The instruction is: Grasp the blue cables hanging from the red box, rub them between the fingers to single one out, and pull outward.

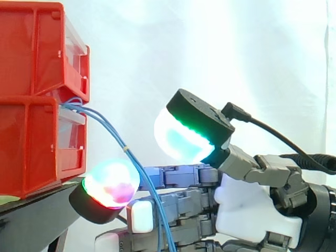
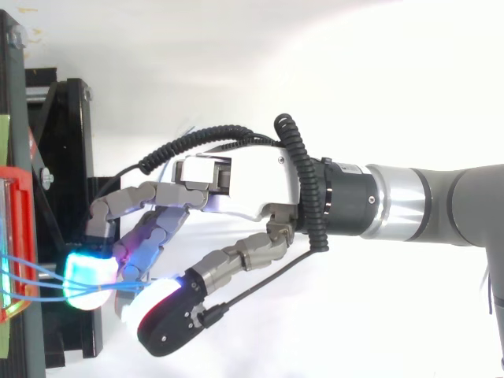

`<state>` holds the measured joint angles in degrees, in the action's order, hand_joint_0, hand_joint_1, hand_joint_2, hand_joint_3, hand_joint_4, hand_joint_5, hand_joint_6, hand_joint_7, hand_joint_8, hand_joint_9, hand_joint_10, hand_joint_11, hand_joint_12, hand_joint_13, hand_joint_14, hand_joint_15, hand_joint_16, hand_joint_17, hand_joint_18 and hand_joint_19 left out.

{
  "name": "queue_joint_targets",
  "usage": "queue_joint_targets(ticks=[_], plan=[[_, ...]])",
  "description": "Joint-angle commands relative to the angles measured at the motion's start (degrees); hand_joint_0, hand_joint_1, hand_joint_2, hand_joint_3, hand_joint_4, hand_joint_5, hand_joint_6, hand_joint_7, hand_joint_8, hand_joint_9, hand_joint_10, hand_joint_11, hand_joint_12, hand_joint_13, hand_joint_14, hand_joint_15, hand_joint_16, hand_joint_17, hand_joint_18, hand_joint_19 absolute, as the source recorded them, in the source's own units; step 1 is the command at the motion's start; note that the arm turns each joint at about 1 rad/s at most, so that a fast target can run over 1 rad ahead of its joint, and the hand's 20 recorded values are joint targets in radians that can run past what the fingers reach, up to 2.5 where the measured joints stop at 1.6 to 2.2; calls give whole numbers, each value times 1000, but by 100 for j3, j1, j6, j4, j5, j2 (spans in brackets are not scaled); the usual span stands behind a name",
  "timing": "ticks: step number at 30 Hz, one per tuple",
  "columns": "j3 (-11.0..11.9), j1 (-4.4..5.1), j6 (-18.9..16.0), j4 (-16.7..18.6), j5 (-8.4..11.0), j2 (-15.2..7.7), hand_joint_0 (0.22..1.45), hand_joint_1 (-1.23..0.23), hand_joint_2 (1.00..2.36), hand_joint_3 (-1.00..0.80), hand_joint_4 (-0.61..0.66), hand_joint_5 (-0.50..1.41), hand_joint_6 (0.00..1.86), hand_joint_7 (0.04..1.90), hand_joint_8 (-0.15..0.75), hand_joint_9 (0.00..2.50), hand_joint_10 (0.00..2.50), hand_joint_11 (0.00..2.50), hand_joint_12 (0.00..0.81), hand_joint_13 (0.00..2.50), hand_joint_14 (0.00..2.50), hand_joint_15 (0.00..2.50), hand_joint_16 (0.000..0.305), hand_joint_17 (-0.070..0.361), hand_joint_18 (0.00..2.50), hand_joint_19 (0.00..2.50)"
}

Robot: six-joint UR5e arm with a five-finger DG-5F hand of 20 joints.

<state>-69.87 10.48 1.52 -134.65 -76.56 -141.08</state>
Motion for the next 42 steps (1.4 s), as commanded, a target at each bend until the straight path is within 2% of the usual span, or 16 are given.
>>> queue_joint_targets(ticks=[1, 6, 20, 26, 30, 34, 42], plan=[[9, -2, -12, -27, 0, 2, 627, -705, 1007, -422, 254, -96, 503, 1099, 284, 1010, 20, 519, 330, 746, 13, 339, 41, 91, 645, 525], [35, 34, 6, -27, 36, 11, 632, -705, 1007, -413, 251, -94, 504, 1120, 279, 1009, 19, 525, 328, 744, 13, 339, 41, 92, 647, 525], [79, 7, -12, -62, 62, 20, 642, -711, 1011, -346, 182, -76, 507, 1355, 288, 1001, 19, 528, 329, 745, 14, 345, 41, 92, 656, 527], [79, -2, -12, -62, 53, 37, 636, -713, 1013, -323, 169, -99, 602, 1215, 291, 1001, 19, 534, 331, 748, 15, 347, 41, 93, 663, 524], [79, -2, -12, -123, 44, 55, 623, -716, 1015, -271, 171, -131, 746, 979, 291, 992, 20, 555, 335, 749, 14, 352, 42, 94, 673, 532], [79, -2, -21, -185, 44, 63, 607, -730, 1019, -173, 155, -158, 837, 935, 301, 975, 19, 563, 343, 755, 14, 361, 43, 96, 685, 529], [79, -2, -12, -194, 44, 63, 615, -735, 1017, -188, 167, -160, 858, 889, 305, 967, 19, 563, 346, 764, 15, 365, 44, 99, 699, 540]])
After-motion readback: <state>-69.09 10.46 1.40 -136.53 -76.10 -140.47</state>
